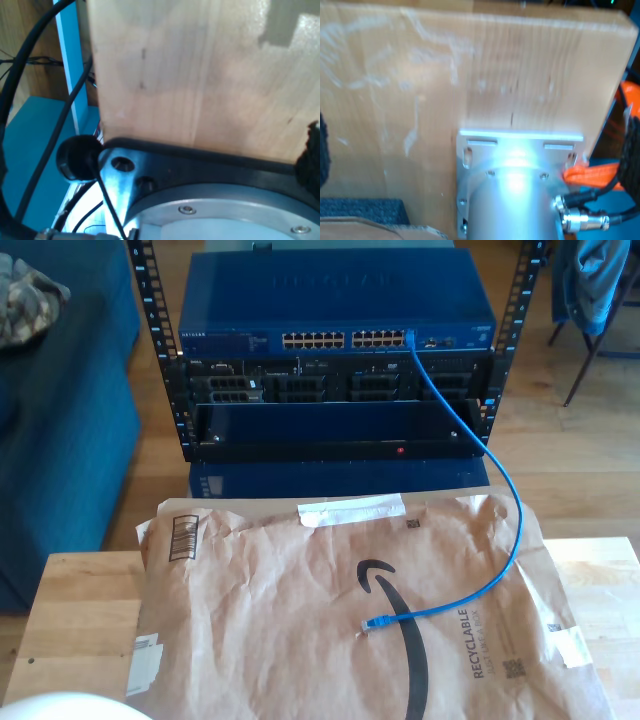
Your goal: Grab the cable and plug it in
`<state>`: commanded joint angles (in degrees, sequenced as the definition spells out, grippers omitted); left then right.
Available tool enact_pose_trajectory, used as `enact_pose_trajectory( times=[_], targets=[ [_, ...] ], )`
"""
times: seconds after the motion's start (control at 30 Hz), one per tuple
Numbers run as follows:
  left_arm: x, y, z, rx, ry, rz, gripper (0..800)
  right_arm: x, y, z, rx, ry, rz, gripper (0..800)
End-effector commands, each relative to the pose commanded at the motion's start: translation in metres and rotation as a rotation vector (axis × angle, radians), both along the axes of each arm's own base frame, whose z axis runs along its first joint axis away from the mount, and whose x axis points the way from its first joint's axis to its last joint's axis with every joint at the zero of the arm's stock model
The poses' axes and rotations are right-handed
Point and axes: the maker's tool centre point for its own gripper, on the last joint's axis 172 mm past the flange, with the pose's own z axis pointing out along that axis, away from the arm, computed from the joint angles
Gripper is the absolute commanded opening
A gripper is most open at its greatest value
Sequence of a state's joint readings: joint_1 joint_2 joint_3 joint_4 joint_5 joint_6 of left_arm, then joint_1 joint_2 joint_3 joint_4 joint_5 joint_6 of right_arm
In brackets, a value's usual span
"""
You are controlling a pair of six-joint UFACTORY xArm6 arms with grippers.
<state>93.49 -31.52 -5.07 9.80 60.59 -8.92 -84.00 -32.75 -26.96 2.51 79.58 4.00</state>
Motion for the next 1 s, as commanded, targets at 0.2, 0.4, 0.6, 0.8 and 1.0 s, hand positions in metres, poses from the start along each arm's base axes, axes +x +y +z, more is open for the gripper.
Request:
enact_pose_trajectory(
  times=[0.2, 0.4, 0.6, 0.8, 1.0],
  targets=[
    [0.0, 0.0, 0.0, 0.0, -0.001, -0.001, 800, -0.003, 0.033, -0.025, 0.063, 0.005, -0.005, 798],
    [0.0, 0.0, 0.0, 0.0, -0.001, -0.001, 800, -0.004, 0.038, -0.046, 0.045, 0.006, -0.016, 798],
    [0.0, 0.0, 0.0, 0.0, 0.0, 0.0, 800, -0.007, 0.055, -0.077, 0.047, 0.011, -0.016, 798],
    [0.0, 0.0, 0.0, 0.0, -0.001, -0.001, 800, -0.008, 0.058, -0.1, 0.001, 0.009, -0.014, 798],
    [0.0, 0.0, 0.0, 0.0, -0.002, 0.0, 800, -0.009, 0.059, -0.112, -0.021, 0.009, -0.015, 799]
  ],
)
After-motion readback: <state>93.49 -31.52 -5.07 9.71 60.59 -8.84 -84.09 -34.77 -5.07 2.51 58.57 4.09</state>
